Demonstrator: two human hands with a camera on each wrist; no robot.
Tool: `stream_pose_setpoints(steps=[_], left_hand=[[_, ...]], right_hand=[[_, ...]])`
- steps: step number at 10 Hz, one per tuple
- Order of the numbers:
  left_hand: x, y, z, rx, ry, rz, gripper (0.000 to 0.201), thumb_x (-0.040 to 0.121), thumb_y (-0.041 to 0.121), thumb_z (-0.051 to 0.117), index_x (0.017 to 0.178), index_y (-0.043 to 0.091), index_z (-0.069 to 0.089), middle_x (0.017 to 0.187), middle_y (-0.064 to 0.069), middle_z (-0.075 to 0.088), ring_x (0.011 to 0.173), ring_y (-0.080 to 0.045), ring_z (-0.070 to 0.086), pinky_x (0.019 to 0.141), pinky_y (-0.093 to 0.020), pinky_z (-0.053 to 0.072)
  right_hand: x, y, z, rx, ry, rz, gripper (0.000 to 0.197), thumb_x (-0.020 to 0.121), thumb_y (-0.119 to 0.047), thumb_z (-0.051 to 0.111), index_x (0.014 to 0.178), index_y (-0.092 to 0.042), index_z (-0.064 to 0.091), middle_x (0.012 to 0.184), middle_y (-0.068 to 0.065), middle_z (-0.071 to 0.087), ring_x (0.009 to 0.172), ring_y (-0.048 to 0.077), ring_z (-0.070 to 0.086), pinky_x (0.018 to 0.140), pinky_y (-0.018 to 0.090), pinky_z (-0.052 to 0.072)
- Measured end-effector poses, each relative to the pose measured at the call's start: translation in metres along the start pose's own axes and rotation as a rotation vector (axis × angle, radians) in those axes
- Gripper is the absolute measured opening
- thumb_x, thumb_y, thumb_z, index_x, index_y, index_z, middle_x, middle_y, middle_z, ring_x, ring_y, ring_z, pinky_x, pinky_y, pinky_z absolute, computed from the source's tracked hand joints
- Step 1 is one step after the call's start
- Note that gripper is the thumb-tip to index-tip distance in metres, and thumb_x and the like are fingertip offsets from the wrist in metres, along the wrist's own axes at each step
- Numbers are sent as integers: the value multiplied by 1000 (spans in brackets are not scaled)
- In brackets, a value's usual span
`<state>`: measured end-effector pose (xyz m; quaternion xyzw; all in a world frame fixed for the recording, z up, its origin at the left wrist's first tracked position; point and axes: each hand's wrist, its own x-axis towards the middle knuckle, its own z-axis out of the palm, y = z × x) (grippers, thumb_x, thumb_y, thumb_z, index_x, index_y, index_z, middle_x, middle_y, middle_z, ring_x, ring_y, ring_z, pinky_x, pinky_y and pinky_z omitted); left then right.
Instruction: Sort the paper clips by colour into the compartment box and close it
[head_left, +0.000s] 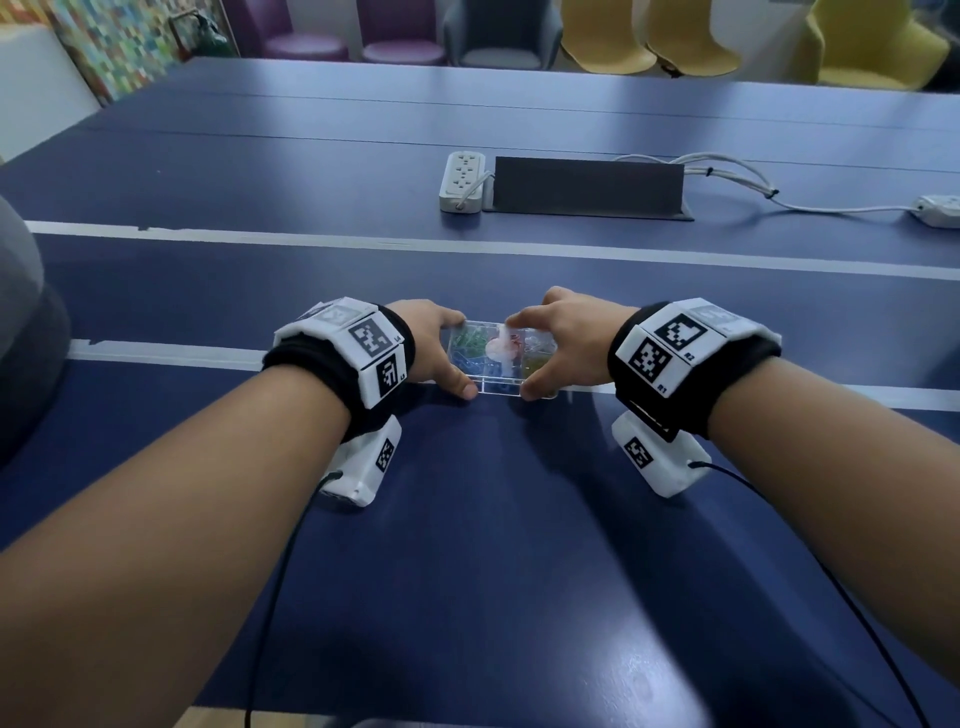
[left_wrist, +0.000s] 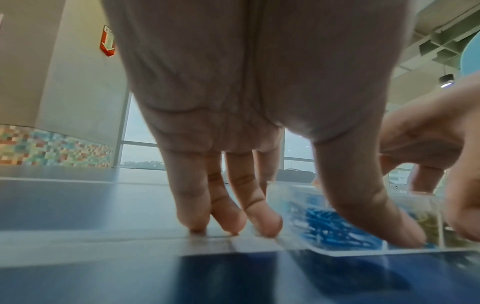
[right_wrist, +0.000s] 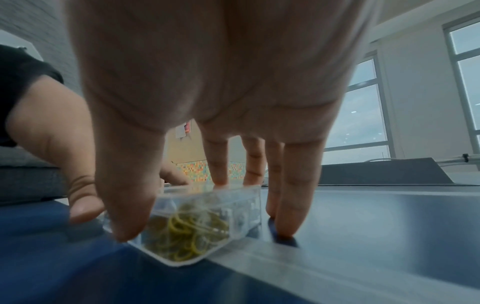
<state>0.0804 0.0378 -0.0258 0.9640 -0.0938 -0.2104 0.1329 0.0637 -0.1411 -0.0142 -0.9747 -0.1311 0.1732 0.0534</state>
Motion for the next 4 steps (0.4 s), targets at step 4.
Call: stream_pose_setpoints(steps=[4], left_hand=[[-4, -12, 11, -106, 83, 19, 110, 61, 45, 83, 148, 22, 20, 87, 6, 61, 98, -22, 63, 79, -26, 44]], right_hand=[[-9, 9, 10, 90, 24, 42, 121, 62, -52, 78, 150, -34, -3, 139, 7, 39, 123, 29, 49, 101, 43, 45]])
